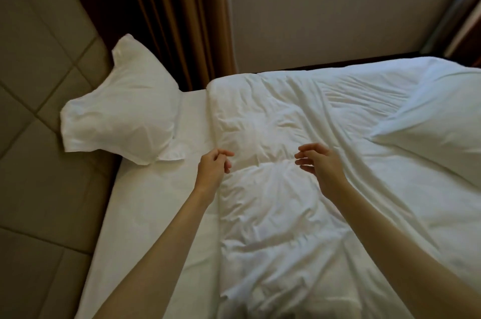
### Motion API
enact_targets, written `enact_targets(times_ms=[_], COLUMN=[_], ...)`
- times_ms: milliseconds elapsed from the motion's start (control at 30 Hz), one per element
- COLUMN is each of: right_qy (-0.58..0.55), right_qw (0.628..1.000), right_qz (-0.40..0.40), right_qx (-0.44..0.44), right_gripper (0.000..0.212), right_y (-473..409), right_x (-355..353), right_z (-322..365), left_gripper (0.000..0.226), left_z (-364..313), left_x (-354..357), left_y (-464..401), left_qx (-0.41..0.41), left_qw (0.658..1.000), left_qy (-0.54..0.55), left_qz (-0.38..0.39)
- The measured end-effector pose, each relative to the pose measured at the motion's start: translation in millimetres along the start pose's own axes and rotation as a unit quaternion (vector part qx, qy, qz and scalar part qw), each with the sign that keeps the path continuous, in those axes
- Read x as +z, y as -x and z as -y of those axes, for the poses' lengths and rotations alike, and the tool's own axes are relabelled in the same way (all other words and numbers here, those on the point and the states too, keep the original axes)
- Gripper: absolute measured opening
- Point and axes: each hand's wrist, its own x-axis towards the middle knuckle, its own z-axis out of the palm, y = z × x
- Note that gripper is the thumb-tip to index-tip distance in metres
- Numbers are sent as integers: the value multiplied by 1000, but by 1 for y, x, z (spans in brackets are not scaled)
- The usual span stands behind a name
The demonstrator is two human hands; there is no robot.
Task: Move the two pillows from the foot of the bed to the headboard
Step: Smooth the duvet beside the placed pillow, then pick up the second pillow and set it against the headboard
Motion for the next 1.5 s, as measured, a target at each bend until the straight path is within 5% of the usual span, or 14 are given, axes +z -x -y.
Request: enact_targets(times_ms=[633, 1233, 1500], right_qy=[-1, -49, -81], right_qw=[992, 959, 943], right_qz=[-128, -278, -320], right_qx=[22, 6, 33], right_gripper=[27, 29, 27], right_y=[67, 29, -53], right_x=[-290, -389, -511], right_z=[-29, -13, -10], left_gripper=[30, 29, 20], left_z=[-4, -54, -80], left_x=[268, 395, 535], left_y=[138, 82, 39], left_qx=[-40, -12, -52], left_qw=[992, 971, 961], left_qy=[39, 6, -13], left_qz=[109, 240, 270])
